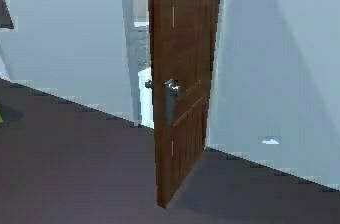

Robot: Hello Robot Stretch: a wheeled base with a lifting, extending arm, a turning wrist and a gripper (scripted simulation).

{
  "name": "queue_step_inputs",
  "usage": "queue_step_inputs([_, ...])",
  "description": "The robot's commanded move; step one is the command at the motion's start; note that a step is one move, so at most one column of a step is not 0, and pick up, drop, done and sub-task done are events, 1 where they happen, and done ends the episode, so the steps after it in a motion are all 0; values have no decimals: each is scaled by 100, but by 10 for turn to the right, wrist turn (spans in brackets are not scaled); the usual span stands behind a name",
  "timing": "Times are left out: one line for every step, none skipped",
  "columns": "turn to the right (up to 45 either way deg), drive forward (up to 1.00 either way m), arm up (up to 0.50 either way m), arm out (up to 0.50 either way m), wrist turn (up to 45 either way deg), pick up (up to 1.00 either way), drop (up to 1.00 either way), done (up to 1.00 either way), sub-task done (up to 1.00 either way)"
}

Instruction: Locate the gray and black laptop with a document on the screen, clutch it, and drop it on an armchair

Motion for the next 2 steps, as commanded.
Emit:
queue_step_inputs([-450, 0, 0, 0, 0, 0, 0, 0, 0])
queue_step_inputs([-450, 0, 0, 0, 0, 0, 0, 0, 0])
